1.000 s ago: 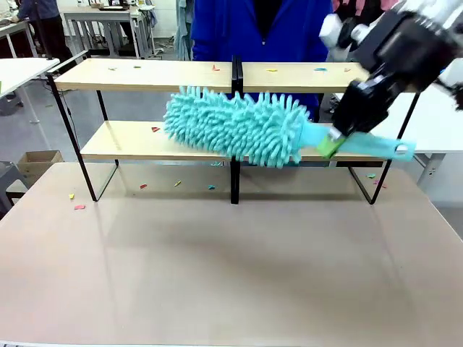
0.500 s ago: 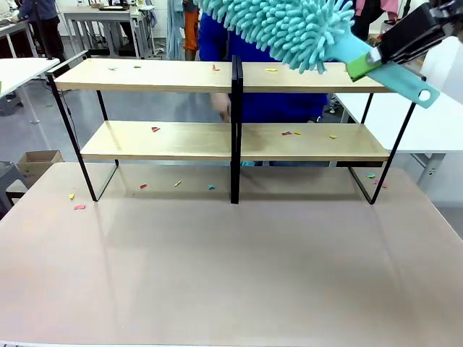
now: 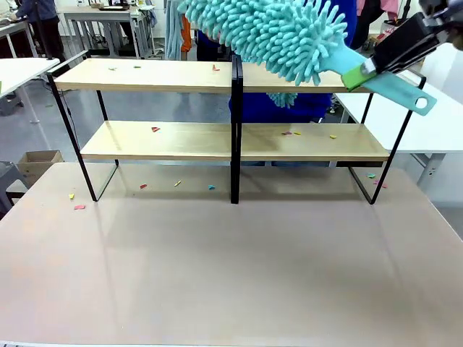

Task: Clean the shelves.
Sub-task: Clean a randomly selected level of the Shelf with the Duster.

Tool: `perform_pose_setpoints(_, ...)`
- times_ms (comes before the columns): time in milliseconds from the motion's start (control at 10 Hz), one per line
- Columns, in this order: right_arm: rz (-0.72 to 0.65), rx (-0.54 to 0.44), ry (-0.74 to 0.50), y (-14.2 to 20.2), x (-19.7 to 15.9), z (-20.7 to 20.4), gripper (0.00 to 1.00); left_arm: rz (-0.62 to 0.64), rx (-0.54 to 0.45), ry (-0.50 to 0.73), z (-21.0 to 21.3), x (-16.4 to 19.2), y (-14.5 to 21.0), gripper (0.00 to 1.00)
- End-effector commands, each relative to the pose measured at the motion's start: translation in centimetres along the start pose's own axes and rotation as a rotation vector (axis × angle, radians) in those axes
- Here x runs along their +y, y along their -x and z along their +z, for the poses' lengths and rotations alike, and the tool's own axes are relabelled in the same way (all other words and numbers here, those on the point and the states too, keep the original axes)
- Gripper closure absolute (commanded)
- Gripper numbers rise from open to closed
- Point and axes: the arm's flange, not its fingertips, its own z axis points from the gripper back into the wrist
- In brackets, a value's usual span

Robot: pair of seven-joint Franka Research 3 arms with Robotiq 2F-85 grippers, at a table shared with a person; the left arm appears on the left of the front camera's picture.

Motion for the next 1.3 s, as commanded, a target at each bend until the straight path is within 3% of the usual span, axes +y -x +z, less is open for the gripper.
perform_pose_setpoints(0, -0.015, 0.063, 0.034, -0.9, 1.1, -3.4, 0.88, -0.006, -0.009, 0.009, -0.1, 0.1, 0.1, 0.00)
perform_pose_setpoints(200, -0.041, 0.320, 0.006, -1.7, 2.9, -10.9, 0.88, -0.006, -0.009, 0.009, -0.1, 0.1, 0.1, 0.00)
perform_pose_setpoints(400, -0.090, 0.410, 0.113, -2.9, 3.8, -17.0, 0.88, -0.006, -0.009, 0.009, -0.1, 0.1, 0.1, 0.00)
perform_pose_setpoints(500, -0.077, 0.451, 0.145, -3.0, 4.6, -18.8, 0.88, -0.006, -0.009, 0.009, -0.1, 0.1, 0.1, 0.00)
perform_pose_setpoints(600, -0.106, 0.484, 0.189, -2.5, 5.2, -17.9, 0.88, -0.006, -0.009, 0.009, -0.1, 0.1, 0.1, 0.00)
perform_pose_setpoints(700, -0.072, 0.427, 0.090, -0.8, 4.3, -19.0, 0.88, -0.006, -0.009, 0.009, -0.1, 0.1, 0.1, 0.00)
perform_pose_setpoints(900, -0.060, 0.500, 0.204, -2.4, 4.5, -22.1, 0.88, -0.006, -0.009, 0.009, -0.1, 0.1, 0.1, 0.00)
perform_pose_setpoints(1200, -0.108, 0.412, 0.340, -5.6, 4.0, -27.6, 0.88, -0.006, -0.009, 0.009, -0.1, 0.1, 0.1, 0.00)
